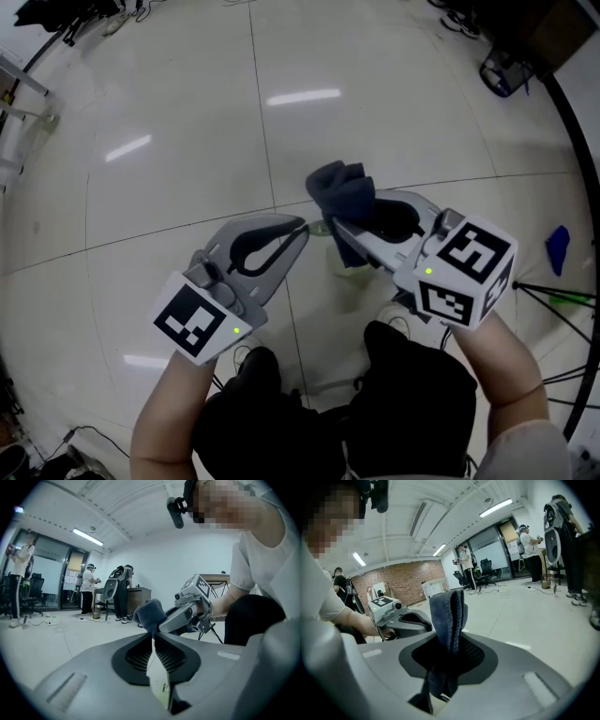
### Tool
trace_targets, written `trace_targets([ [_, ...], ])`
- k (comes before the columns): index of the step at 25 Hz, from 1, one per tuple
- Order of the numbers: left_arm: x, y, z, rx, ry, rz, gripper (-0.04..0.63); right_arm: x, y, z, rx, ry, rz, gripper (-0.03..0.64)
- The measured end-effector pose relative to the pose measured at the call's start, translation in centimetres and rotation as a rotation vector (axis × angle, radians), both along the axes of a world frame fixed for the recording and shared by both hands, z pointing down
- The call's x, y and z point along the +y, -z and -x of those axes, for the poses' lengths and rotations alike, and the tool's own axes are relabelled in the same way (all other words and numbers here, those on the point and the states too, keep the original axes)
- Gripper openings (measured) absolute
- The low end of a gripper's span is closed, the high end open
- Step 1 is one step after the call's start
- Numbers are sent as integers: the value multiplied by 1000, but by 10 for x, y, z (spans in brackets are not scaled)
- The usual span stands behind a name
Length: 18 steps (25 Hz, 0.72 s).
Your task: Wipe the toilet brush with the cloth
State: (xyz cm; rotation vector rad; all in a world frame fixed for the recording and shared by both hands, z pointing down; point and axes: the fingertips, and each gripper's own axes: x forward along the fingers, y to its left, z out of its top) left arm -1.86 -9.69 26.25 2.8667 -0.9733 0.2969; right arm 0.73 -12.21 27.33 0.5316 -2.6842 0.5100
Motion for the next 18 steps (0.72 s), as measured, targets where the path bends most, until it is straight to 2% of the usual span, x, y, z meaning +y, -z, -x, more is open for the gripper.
trace_targets([
  [6, 1, 0, 1, -33, 6, 9, 2, -13, -32, -29, -25, -87, 117, 107],
  [14, 3, -4, 2, -90, -11, -1, -5, -20, -130, -67, 49, -206, 225, 106],
  [18, 3, -3, 1, -95, -19, 3, -5, -16, -175, -80, 86, -250, 277, 106],
])
